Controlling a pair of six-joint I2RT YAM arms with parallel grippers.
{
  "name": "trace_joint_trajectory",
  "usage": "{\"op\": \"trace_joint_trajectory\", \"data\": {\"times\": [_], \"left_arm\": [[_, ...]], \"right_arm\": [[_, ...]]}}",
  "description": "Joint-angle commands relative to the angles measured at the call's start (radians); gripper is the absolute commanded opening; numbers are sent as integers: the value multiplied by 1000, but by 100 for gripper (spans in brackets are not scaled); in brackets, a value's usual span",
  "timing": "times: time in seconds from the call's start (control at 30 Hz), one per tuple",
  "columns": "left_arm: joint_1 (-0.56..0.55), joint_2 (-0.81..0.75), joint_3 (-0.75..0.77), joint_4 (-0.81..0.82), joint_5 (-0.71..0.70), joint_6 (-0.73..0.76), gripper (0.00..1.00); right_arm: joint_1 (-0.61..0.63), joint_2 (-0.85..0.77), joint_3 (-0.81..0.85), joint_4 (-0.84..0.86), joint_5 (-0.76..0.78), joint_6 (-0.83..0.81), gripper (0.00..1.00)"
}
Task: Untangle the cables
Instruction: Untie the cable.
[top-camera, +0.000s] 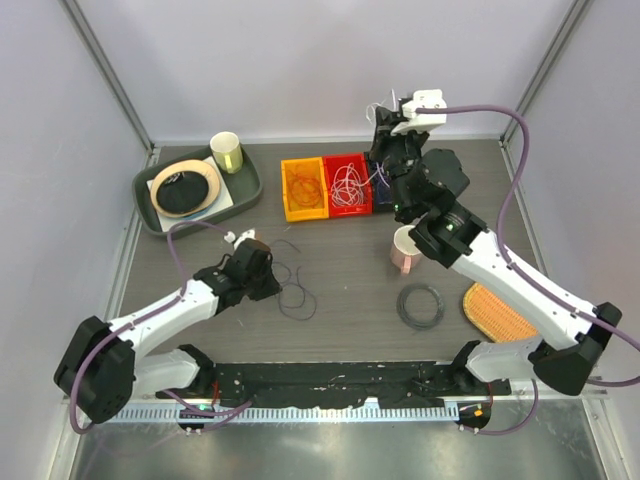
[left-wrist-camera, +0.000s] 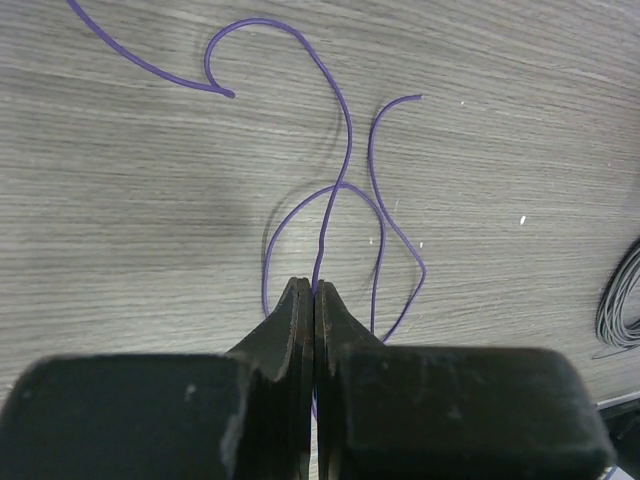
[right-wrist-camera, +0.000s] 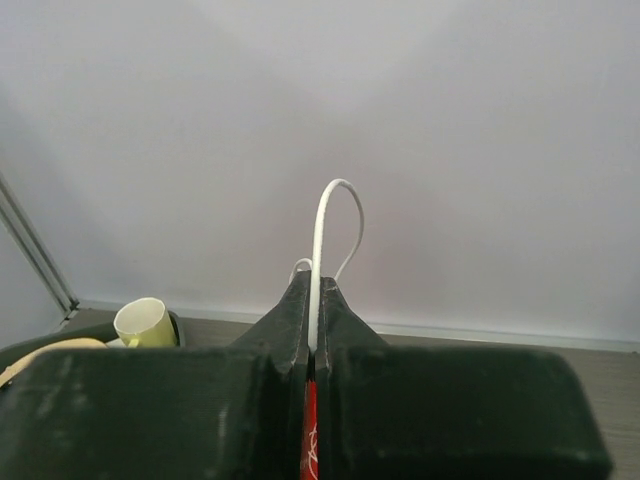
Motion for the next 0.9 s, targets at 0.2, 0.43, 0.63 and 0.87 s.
{"op": "trace_joint_trajectory", "data": {"times": [0.2,0.43,0.63,0.87], "left_arm": [[-1,-106,40,-62,15,65,0],[-1,-147,25,-76,-12,82,0],[-1,-164,13,-73,-14,83,0],[-1,-152,6,-58,2,88,0]], "right_arm": [[-75,202,103,126,-27,20,1],[-118,392,162,212,33,10,1],[-158,448,184,241,90,68,1],[-176,463,124,293,88,149,1]]}}
